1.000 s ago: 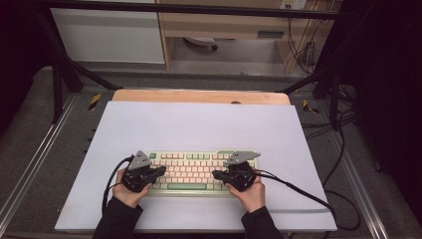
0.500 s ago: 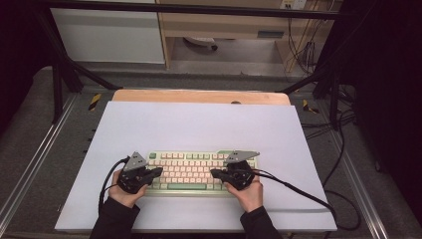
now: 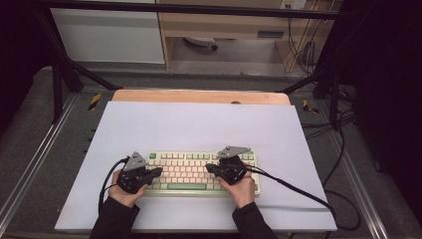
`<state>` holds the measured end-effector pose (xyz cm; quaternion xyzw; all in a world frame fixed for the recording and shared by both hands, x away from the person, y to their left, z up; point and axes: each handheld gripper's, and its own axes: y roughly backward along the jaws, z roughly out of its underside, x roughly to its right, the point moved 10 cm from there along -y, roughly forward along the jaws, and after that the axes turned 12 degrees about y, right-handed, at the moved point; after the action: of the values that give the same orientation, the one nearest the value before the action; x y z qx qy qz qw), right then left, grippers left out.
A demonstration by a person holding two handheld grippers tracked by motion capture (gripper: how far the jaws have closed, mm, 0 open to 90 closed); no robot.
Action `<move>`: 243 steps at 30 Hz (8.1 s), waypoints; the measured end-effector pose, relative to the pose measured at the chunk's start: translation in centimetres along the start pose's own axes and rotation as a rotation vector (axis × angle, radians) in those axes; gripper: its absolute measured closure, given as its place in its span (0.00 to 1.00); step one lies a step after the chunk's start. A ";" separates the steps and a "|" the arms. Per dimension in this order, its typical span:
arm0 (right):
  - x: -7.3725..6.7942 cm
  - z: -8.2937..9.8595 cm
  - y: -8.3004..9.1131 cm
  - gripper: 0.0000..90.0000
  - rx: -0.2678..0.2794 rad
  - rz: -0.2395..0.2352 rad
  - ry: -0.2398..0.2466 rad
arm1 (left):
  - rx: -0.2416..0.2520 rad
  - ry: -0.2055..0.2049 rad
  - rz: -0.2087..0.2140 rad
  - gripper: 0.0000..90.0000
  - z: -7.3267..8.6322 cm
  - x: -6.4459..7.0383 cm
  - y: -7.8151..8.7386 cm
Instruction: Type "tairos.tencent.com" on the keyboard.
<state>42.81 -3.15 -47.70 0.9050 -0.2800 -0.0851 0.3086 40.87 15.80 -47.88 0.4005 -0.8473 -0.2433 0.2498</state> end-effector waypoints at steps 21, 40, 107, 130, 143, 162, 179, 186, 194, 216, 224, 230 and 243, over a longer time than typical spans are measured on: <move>0.4 0.7 -1.8 1.00 -0.034 0.001 -0.014 | 0.000 0.000 0.001 1.00 0.0 0.0 -0.1; 0.0 -0.3 -0.1 1.00 0.002 -0.022 0.000 | 0.002 -0.003 0.005 1.00 0.0 0.1 0.0; -0.9 2.0 3.1 1.00 -0.008 -0.060 0.017 | -0.023 -0.037 0.001 1.00 0.1 0.8 -1.6; -1.5 2.5 1.4 1.00 -0.016 -0.080 0.002 | -0.007 -0.020 0.021 1.00 -0.1 0.6 -0.7; -1.6 2.8 0.7 1.00 -0.027 -0.076 0.003 | -0.012 -0.021 0.022 1.00 -0.1 0.6 -0.8; -1.6 2.9 0.7 1.00 -0.030 -0.077 0.016 | -0.011 -0.022 0.022 1.00 -0.1 0.6 -0.8; -0.5 2.4 2.5 1.00 -0.020 -0.033 0.032 | -0.006 -0.029 0.027 1.00 -0.3 0.9 -0.7; 0.1 2.4 3.0 1.00 -0.011 -0.024 0.024 | -0.007 -0.033 0.028 1.00 -0.4 1.3 -0.8; 0.2 2.6 3.0 1.00 -0.018 -0.023 0.020 | -0.008 -0.052 0.032 1.00 -0.8 2.2 -1.2; 0.1 2.6 3.0 1.00 -0.020 -0.028 0.022 | -0.030 -0.074 0.024 1.00 -2.0 3.7 -3.7; 0.0 2.7 2.9 1.00 -0.023 -0.031 0.021 | -0.036 -0.070 0.012 1.00 -2.3 3.7 -4.7; 0.0 2.6 3.0 1.00 -0.020 -0.031 0.021 | -0.038 -0.071 0.000 1.00 -2.3 3.7 -5.4; 0.1 2.6 3.1 1.00 -0.022 -0.029 0.023 | -0.042 -0.077 -0.003 1.00 -2.1 3.8 -6.1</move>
<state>40.60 -6.55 -47.91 0.9065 -0.2623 -0.0822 0.3205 43.43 8.85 -49.20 0.3868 -0.8504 -0.2766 0.2252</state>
